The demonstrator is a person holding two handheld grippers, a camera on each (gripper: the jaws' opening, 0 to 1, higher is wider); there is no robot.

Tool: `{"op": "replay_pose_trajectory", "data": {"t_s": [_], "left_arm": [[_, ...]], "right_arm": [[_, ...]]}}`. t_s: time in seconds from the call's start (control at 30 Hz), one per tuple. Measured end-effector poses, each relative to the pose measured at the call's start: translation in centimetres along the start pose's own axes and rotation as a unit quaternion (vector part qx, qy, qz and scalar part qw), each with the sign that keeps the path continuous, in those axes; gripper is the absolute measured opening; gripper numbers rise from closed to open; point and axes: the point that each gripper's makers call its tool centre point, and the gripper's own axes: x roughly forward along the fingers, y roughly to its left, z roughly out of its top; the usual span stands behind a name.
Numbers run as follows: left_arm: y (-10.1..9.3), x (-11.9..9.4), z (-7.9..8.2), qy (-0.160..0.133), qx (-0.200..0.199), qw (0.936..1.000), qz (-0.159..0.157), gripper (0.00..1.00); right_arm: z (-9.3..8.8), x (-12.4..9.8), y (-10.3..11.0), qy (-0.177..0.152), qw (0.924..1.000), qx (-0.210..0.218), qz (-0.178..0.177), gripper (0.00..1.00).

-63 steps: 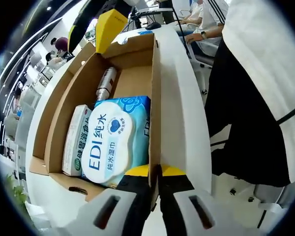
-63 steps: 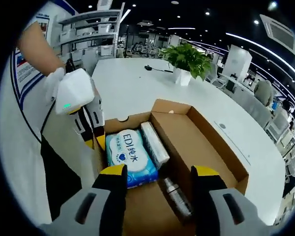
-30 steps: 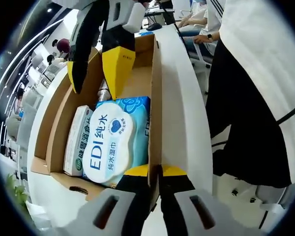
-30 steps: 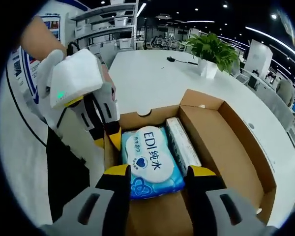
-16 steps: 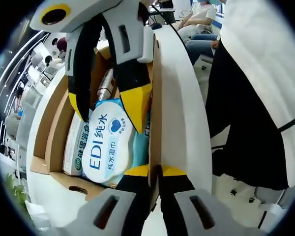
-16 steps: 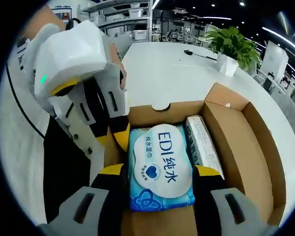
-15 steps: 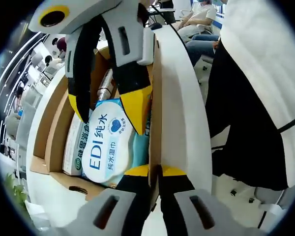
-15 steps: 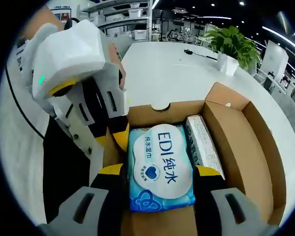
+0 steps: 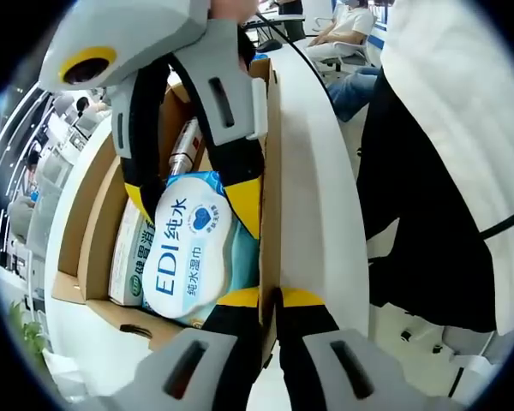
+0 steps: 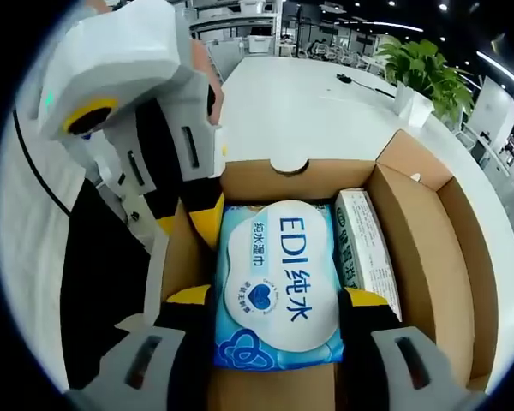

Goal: Operate the shoe box by opening the lid, removing the specified soft item, and placing it in the target area until the item is outside and the box remains undamaged.

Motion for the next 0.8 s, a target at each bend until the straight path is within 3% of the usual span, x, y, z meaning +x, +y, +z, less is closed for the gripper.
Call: {"op": "replay_pose_trajectory", "data": {"t_s": [0.23, 0.43, 0.8], "left_arm": [[0.0, 0.0, 0.0, 0.000, 0.000, 1.0000, -0.002, 0.05], [0.0, -0.1, 0.1, 0.002, -0.003, 1.0000, -0.004, 0.04], [-0.1, -0.2, 0.2, 0.004, -0.008, 0.9999, -0.008, 0.04]], "right_arm": [[0.0, -0.3, 0.1, 0.024, 0.9997, -0.001, 0.010, 0.55], [-0.2, -0.2, 0.2, 0.009, 0.9999, 0.007, 0.005, 0.55], [-1.7, -1.6, 0.4, 0.016, 0.9998, 0.010, 0.007, 0.54]]}}
